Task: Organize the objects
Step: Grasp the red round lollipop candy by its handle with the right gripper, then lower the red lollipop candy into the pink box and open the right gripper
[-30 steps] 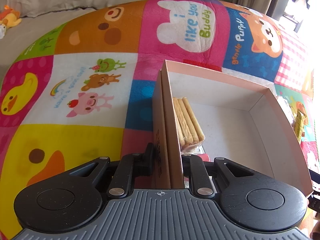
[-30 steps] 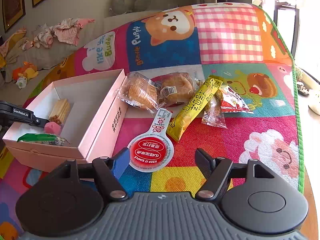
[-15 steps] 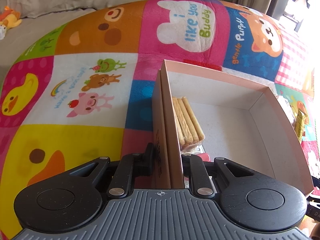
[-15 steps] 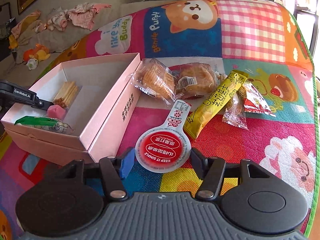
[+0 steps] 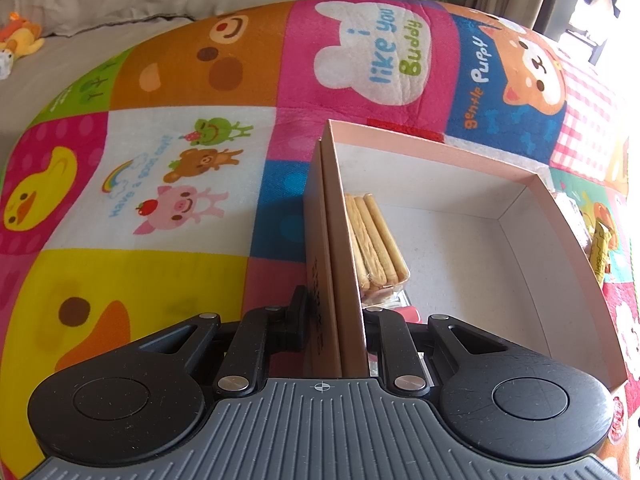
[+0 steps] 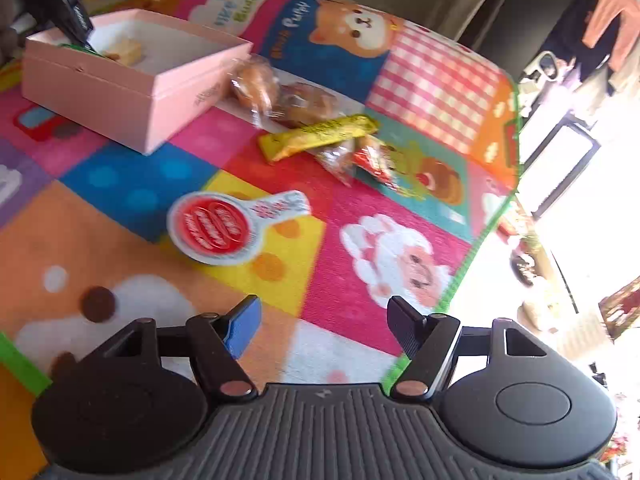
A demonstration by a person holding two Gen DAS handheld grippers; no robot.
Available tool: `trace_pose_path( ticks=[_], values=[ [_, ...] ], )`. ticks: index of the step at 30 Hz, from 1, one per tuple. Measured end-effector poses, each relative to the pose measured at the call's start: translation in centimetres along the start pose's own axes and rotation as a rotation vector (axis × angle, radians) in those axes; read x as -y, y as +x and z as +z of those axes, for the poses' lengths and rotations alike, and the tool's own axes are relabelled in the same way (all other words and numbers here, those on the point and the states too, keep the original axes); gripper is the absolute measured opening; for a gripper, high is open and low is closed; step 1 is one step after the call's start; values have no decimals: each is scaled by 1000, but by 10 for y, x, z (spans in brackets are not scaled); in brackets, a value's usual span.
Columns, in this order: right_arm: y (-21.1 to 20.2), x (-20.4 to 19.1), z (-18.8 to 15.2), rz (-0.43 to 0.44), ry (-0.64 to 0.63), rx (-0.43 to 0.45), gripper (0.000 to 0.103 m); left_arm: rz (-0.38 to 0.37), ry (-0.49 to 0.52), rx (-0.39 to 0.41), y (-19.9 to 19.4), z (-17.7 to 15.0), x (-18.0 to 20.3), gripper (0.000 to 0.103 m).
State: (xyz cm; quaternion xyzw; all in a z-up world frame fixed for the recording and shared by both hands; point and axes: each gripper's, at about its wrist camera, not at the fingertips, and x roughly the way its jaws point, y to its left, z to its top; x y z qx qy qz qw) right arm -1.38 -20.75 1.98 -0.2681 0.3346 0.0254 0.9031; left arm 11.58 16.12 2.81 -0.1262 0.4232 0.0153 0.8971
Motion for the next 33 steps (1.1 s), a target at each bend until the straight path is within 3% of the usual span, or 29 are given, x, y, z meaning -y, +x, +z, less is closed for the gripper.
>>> trace_pose_path(
  ticks=[2, 5, 8, 10, 16, 18, 20, 22, 33],
  values=[
    [-2, 21, 2, 39, 168, -12, 69, 1, -1, 2, 0, -1, 0, 19],
    [-7, 32, 5, 216, 388, 16, 72, 3, -3, -1, 0, 0, 0, 19],
    [-5, 16, 14, 364, 479, 45, 82, 3, -2, -3, 0, 0, 0, 19],
    [1, -1, 24, 381, 482, 59, 87, 3, 1, -7, 0, 0, 0, 19],
    [21, -38, 46, 335, 420, 40, 87, 3, 7, -10, 0, 0, 0, 19],
    [24, -37, 46, 332, 416, 35, 84, 5, 7, -10, -1, 0, 0, 19],
    [24, -36, 44, 341, 414, 28, 70, 10, 7, -10, 0, 1, 1, 19],
    [22, -35, 42, 340, 402, 27, 62, 14, 8, -10, 0, 0, 2, 19],
    [-23, -44, 23, 446, 341, 24, 62, 4, 7, -9, 0, -1, 0, 18]
  ],
)
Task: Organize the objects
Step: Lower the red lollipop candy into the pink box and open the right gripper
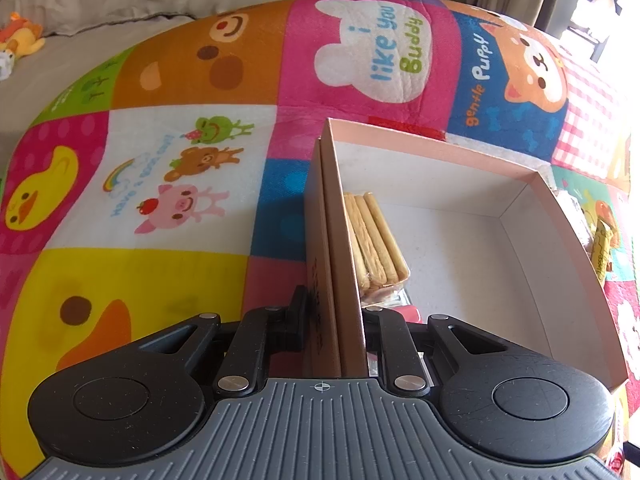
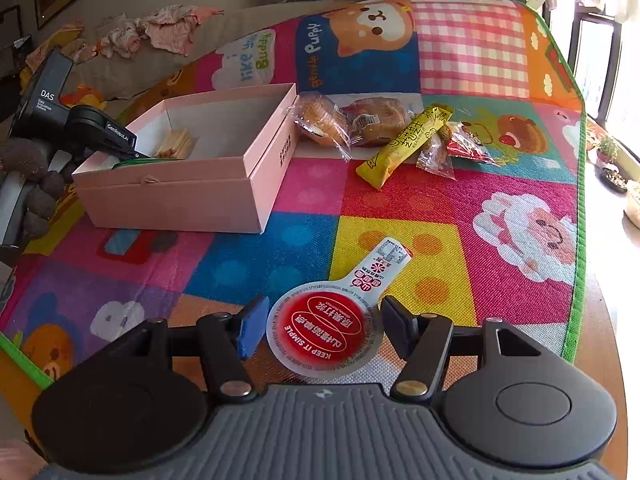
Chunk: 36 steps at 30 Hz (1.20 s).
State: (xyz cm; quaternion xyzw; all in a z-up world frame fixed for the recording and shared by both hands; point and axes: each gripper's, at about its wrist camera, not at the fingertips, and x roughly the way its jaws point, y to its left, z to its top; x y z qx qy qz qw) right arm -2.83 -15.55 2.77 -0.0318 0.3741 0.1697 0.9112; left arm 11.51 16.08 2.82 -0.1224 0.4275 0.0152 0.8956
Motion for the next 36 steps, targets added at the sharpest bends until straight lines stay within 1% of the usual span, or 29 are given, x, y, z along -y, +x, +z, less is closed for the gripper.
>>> trace_pose_path(
  ticks=[4, 7, 10, 13, 15, 17, 20, 22, 25, 26, 27, 28, 29, 30, 32, 36],
  values=[
    [-18, -8, -1, 28, 0, 5, 62, -3, 0, 1, 0, 0, 0, 19],
    [-39, -15, 11, 49, -2, 62, 62, -9, -1, 3, -1, -1, -1, 19],
    [-64, -23, 29, 85, 3, 147, 62, -13, 2, 5, -1, -1, -1, 19],
    [-81, -36, 52, 122, -24, 228, 62, -16, 2, 4, -1, -1, -2, 19],
    [-83, -40, 69, 144, -37, 257, 62, -13, 3, 2, -1, -1, -2, 19],
    [-83, -43, 83, 146, -65, 274, 62, -7, 4, 1, -1, 0, -1, 19],
    [-76, -51, 107, 155, -126, 284, 62, -6, 8, 3, -1, -1, 0, 19],
    [-68, -57, 127, 181, -150, 283, 62, -9, 3, 2, -1, -1, 0, 19],
    [-42, -69, 168, 236, -168, 287, 62, -9, 5, 2, -1, -1, 0, 19],
    [-31, -71, 181, 261, -170, 281, 63, -10, 6, 3, -1, -1, 0, 19],
    [-17, -74, 194, 276, -176, 270, 68, -10, 6, 3, -1, -1, 0, 19],
    [-6, -75, 202, 260, -170, 265, 77, -11, 6, 4, -1, -1, 0, 19],
    [7, -75, 210, 225, -161, 252, 79, -11, 5, 5, -1, -1, 0, 19],
    [18, -73, 214, 202, -152, 232, 79, -13, 5, 7, -1, -1, 0, 19],
    [28, -60, 210, 182, -122, 210, 79, -15, 3, 10, -1, -2, -1, 20],
    [40, -19, 184, 97, -48, 160, 80, -16, 4, 20, -1, -3, -1, 20]
  ],
)
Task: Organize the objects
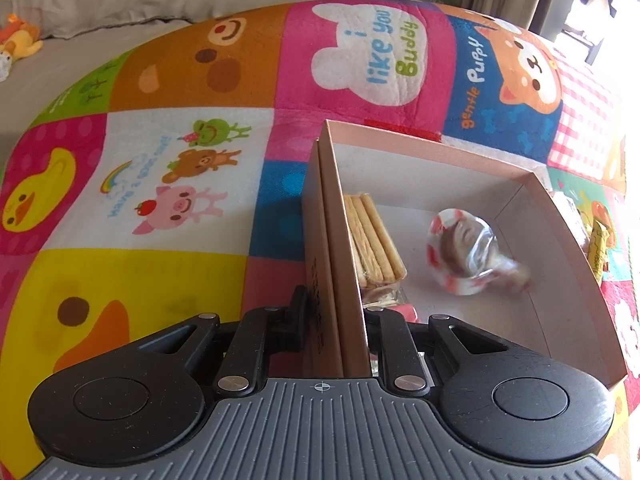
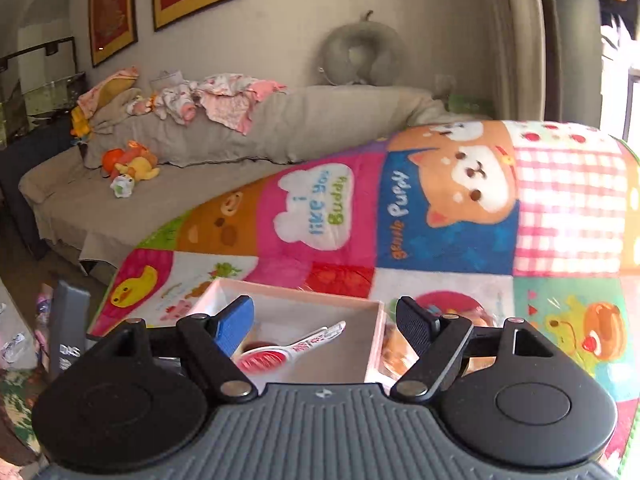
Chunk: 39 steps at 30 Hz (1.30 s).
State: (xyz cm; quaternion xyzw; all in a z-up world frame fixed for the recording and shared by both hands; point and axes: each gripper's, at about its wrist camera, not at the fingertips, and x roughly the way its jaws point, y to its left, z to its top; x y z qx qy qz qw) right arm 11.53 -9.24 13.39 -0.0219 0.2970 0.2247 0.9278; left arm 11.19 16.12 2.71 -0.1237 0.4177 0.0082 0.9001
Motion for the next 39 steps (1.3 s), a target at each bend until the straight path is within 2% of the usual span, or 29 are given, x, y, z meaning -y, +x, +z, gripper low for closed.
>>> trace_pose_path(
  ticks=[4, 8, 11, 15, 16, 17, 19, 21, 23, 25, 28, 32, 36, 39],
  values=[
    [7, 47, -26, -100, 96, -78, 80, -13, 2, 11, -1, -2, -2, 20],
    [21, 76, -37, -140, 140, -124, 80, -12, -5, 12, -1, -2, -3, 20],
    [34, 85, -35, -108, 195, -130, 80, -11, -5, 13, -1, -3, -3, 20],
    [67, 86, -11, -29, 285, -124, 78, -4, -1, 7, -1, -2, -1, 20],
    [78, 85, -2, -15, 287, -124, 71, -1, 0, 5, -1, -2, -1, 19],
    [89, 84, 5, -7, 288, -129, 58, 0, -1, 4, -1, -1, -1, 19],
    [118, 85, 23, -22, 286, -147, 46, -1, -7, 2, -1, -1, -1, 19],
    [148, 88, 34, -52, 270, -179, 45, -8, -17, 2, -1, -1, -3, 20],
    [172, 90, 36, -80, 253, -227, 39, -13, -24, 2, -1, -1, -4, 20],
    [185, 89, 30, -45, 231, -282, 39, -13, -24, 2, -1, -1, -4, 20],
    [170, 77, 14, -12, 117, -273, 39, -12, -30, 2, -1, 0, -4, 20],
    [131, 82, -10, 42, 94, -291, 39, -15, -32, 12, -1, -2, -5, 20],
    [82, 77, -43, 12, -23, -307, 39, -16, -37, 19, -2, -3, -5, 20],
    [51, 75, -63, -8, -51, -309, 39, -15, -34, 21, -2, -3, -5, 20]
  ],
)
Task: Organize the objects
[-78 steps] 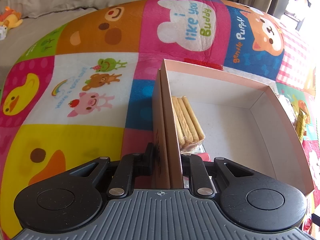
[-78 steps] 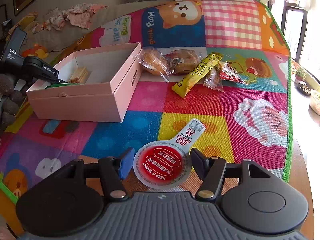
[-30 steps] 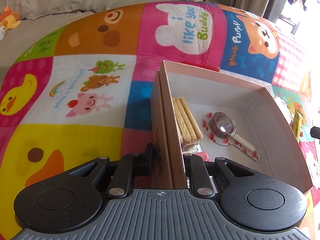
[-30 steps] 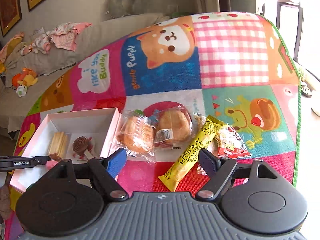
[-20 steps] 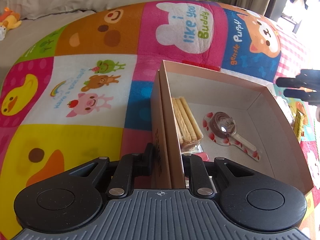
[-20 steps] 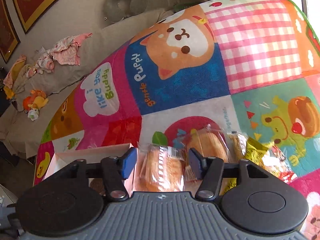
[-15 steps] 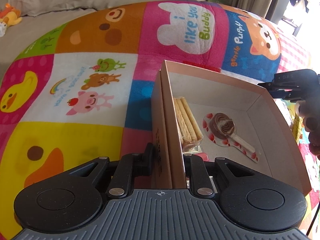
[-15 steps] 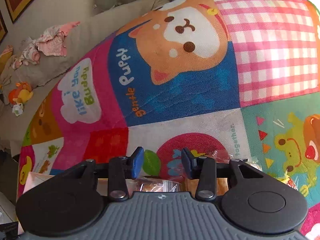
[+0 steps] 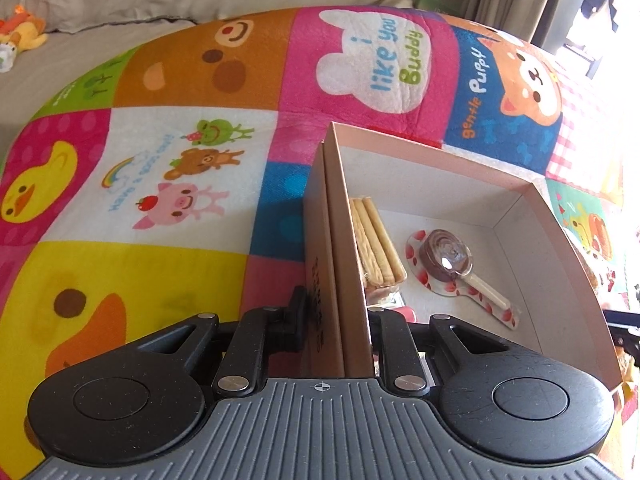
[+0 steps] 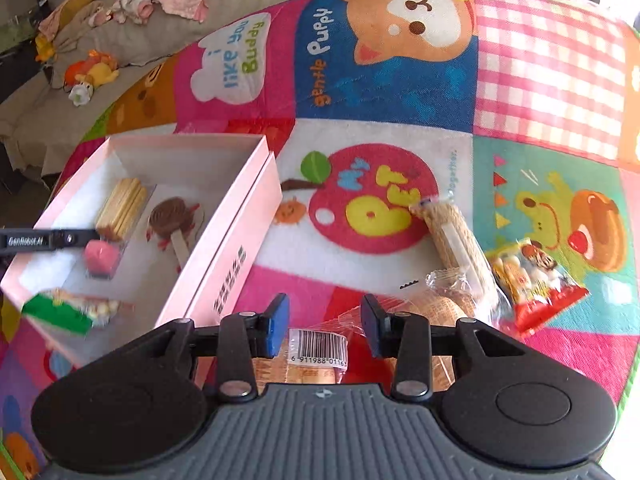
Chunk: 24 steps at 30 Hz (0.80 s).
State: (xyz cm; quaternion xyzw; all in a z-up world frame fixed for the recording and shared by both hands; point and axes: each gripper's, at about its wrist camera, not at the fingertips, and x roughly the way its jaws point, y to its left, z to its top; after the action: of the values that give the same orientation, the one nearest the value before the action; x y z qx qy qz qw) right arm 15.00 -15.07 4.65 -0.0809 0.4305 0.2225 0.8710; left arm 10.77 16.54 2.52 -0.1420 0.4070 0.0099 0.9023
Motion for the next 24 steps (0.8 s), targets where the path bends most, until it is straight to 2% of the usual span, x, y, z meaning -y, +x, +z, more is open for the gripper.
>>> trace_pose_path(
  ticks=[4, 6, 7, 11, 12, 15, 21, 24],
  values=[
    [-28, -6, -33, -100, -34, 38, 42, 3, 2, 1, 0, 0, 0, 20],
    [-44, -6, -48, -121, -11, 71, 50, 10, 7, 2, 0, 0, 1, 19],
    [-52, -6, -54, -115, 11, 88, 58, 14, 9, 3, 0, 0, 1, 19],
    [-76, -7, -79, -67, 111, 136, 83, 23, 9, 3, -1, -1, 3, 18],
    [-79, -7, -84, -50, 135, 137, 86, 25, 9, 3, 0, -1, 3, 18],
    [-80, -16, -101, -16, 178, 125, 88, 30, 6, 2, 0, -1, 4, 18],
    [-70, -37, -126, -77, 179, 112, 89, 37, 10, -2, 0, -1, 6, 18],
    [-74, -30, -138, -97, 260, 142, 91, 40, 12, -3, -1, -1, 7, 18]
  ],
)
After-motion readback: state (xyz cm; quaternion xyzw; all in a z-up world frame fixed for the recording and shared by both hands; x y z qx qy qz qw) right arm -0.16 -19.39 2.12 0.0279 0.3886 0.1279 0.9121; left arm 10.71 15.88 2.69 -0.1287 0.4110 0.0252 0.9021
